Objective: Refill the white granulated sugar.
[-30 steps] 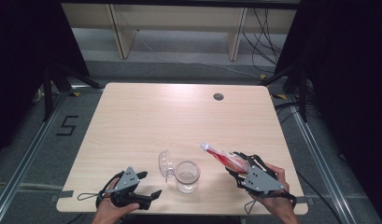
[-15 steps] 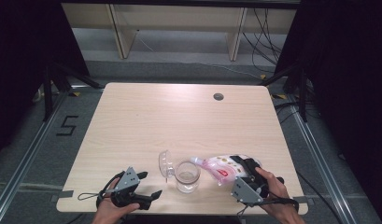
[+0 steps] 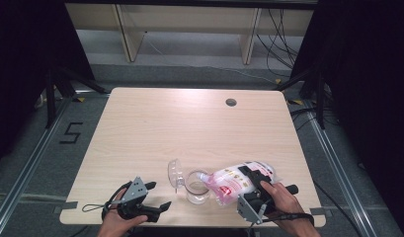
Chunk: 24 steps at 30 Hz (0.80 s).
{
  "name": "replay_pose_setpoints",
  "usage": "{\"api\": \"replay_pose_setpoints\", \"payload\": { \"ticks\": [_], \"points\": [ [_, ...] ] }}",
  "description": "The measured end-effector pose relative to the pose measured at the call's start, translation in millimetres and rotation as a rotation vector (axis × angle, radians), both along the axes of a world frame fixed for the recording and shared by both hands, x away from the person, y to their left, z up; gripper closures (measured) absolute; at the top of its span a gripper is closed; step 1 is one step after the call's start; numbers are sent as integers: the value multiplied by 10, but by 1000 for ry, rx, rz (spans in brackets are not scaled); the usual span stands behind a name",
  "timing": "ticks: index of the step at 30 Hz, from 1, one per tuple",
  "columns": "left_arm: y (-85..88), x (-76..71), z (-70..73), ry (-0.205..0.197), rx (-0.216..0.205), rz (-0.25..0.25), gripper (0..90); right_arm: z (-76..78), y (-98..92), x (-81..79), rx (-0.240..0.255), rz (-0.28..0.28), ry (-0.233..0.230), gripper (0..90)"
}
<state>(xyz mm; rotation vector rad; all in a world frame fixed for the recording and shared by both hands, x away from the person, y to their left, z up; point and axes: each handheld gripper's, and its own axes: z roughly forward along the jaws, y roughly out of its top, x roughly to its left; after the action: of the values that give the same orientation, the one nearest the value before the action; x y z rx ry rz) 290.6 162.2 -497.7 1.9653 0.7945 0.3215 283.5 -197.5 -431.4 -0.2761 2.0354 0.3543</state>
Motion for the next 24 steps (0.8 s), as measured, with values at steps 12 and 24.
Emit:
{"api": "replay_pose_setpoints", "payload": {
  "ticks": [12,24],
  "points": [
    [-1,3,-4,2,1,-2,154,-41,73,-35,-145,-2,-63,484],
    [-9,-5,-15,16,2,5,154,0,144,-56,-270,40,-147,488]
  ]
}}
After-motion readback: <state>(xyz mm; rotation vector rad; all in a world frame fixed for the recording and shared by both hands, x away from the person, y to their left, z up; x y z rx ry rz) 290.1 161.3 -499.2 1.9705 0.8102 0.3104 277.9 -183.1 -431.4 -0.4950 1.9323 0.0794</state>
